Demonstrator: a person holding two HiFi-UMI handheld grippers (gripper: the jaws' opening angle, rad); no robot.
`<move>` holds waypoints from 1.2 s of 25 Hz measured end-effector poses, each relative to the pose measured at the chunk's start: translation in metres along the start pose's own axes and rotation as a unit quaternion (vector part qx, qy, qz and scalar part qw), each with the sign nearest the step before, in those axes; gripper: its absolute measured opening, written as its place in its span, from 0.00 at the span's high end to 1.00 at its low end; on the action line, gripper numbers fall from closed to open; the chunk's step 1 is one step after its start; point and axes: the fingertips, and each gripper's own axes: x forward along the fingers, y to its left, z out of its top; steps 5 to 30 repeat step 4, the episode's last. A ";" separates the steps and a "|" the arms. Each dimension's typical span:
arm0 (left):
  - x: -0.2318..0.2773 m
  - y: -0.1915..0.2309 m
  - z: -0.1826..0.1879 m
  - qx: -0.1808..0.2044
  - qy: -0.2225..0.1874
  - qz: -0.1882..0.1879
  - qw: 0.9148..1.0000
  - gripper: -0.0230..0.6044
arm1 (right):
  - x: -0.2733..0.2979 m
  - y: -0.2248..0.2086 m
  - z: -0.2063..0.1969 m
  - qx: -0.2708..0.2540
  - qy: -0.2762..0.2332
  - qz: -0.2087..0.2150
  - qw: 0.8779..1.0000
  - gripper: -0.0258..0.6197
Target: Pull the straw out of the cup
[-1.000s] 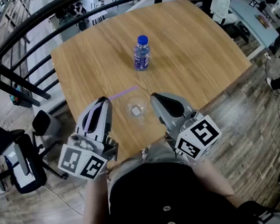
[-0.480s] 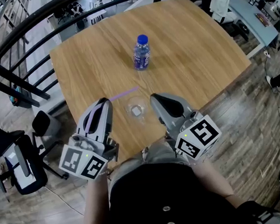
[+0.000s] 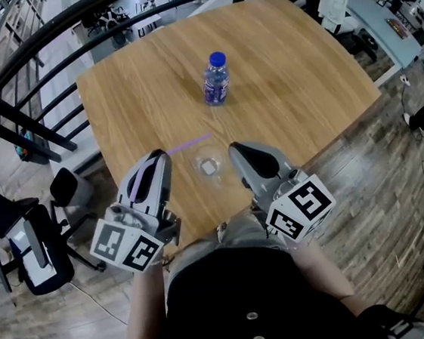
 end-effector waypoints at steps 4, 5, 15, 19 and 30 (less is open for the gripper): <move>0.000 -0.002 -0.002 -0.001 0.005 -0.003 1.000 0.89 | 0.000 0.001 -0.002 0.002 0.002 0.000 1.000 0.96; 0.000 -0.002 -0.002 -0.001 0.005 -0.003 1.000 0.89 | 0.000 0.001 -0.002 0.002 0.002 0.000 1.000 0.96; 0.000 -0.002 -0.002 -0.001 0.005 -0.003 1.000 0.89 | 0.000 0.001 -0.002 0.002 0.002 0.000 1.000 0.96; 0.000 -0.002 -0.002 -0.001 0.005 -0.003 1.000 0.89 | 0.000 0.001 -0.002 0.002 0.002 0.000 1.000 0.96; 0.000 -0.002 -0.002 -0.001 0.005 -0.003 1.000 0.89 | 0.000 0.001 -0.002 0.002 0.002 0.000 1.000 0.96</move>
